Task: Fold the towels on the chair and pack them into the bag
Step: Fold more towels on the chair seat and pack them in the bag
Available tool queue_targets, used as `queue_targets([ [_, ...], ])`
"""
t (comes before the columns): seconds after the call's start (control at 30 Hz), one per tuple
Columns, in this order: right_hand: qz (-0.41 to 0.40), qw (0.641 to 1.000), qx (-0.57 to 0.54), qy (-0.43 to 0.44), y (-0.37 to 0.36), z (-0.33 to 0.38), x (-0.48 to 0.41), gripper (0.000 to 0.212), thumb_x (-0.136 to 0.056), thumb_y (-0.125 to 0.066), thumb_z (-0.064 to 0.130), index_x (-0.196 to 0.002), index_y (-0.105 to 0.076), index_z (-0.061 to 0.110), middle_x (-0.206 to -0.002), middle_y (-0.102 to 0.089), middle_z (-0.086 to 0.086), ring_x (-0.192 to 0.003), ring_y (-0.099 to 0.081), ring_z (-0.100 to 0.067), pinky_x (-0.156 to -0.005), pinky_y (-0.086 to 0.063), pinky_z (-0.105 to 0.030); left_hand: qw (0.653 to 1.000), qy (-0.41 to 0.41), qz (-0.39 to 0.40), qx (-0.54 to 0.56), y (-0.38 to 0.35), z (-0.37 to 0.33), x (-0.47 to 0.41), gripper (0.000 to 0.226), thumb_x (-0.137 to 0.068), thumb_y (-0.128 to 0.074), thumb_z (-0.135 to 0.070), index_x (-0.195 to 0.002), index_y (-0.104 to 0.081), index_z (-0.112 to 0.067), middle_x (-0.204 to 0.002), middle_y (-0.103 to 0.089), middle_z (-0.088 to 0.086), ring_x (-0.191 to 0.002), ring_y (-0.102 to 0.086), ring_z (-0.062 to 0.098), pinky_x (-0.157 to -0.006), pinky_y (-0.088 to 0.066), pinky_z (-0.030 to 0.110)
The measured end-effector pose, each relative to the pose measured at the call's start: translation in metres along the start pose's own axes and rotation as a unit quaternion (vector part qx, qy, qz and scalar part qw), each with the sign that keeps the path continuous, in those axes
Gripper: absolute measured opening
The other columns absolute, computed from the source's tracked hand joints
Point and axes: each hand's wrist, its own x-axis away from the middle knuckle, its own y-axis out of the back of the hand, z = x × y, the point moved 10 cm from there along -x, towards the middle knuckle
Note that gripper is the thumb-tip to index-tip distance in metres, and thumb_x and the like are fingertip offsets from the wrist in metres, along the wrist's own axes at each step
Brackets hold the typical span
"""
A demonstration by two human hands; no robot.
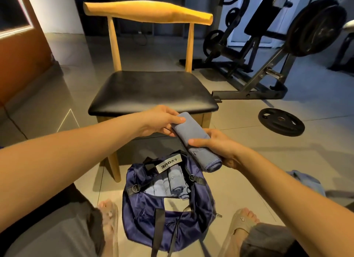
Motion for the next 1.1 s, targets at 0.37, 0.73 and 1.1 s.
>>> queue_targets([
  [0.37, -0.082, 0.977, 0.147, -0.132, 0.025, -0.108, -0.048, 0.024, -0.092, -0.071, 0.009, -0.113, -0.061, 0.002, -0.097, -0.069, -0.015, -0.081, -0.068, -0.027, -0.073, -0.057, -0.037, 0.992, 0.093, -0.079, 0.037, -0.003, 0.175, -0.043, 0.019, -0.094, -0.074, -0.026, -0.104, -0.075, -0.010, -0.101, -0.076, 0.011, -0.090, -0.073, 0.023, -0.082, -0.059, 0.034],
  [0.73, -0.103, 0.961, 0.132, -0.222, 0.018, -0.237, -0.079, 0.037, -0.088, -0.078, 0.022, -0.111, -0.053, 0.008, -0.108, -0.062, -0.012, -0.089, -0.066, -0.028, -0.068, -0.052, -0.035, 0.796, -0.034, -0.090, -0.598, -0.049, 0.308, -0.043, 0.027, -0.093, -0.064, -0.038, -0.109, -0.069, -0.018, -0.102, -0.062, 0.005, -0.102, -0.052, 0.030, -0.087, -0.040, 0.043],
  [1.1, -0.146, 0.944, 0.222, -0.193, -0.053, -0.267, -0.146, 0.037, -0.083, -0.080, 0.036, -0.081, -0.050, 0.015, -0.085, -0.055, -0.004, -0.084, -0.057, -0.031, -0.068, -0.041, -0.034, 0.782, -0.003, -0.188, -0.595, 0.040, 0.292, -0.105, 0.027, -0.092, -0.067, -0.042, -0.104, -0.071, -0.019, -0.105, -0.072, 0.006, -0.106, -0.059, 0.030, -0.092, -0.037, 0.042],
])
